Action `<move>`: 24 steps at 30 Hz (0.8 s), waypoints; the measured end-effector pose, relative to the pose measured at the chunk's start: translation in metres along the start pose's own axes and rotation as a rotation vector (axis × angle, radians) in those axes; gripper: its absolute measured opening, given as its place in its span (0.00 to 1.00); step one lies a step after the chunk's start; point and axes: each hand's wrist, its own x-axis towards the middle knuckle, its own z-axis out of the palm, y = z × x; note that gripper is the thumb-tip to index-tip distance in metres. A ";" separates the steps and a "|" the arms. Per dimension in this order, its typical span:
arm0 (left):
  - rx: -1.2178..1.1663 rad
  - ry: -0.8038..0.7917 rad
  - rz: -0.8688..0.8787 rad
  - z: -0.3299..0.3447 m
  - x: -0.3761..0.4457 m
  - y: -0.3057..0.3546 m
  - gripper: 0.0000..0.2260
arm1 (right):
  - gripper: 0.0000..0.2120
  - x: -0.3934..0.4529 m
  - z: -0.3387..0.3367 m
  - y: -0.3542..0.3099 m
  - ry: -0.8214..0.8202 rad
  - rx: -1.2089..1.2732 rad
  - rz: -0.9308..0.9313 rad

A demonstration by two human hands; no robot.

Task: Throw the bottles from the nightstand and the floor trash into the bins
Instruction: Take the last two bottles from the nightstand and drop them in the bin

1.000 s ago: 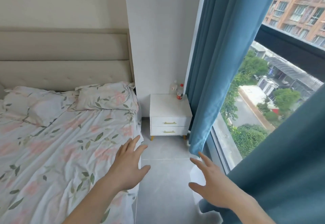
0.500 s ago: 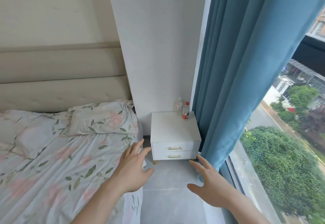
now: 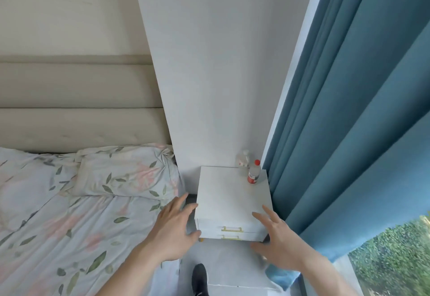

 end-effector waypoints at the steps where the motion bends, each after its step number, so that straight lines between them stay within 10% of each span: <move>1: 0.008 -0.005 0.012 -0.003 0.021 -0.004 0.31 | 0.38 0.014 -0.006 0.000 -0.005 0.003 0.013; 24: 0.216 -0.386 0.182 0.005 0.405 0.043 0.30 | 0.35 0.305 -0.114 0.081 -0.077 0.127 0.326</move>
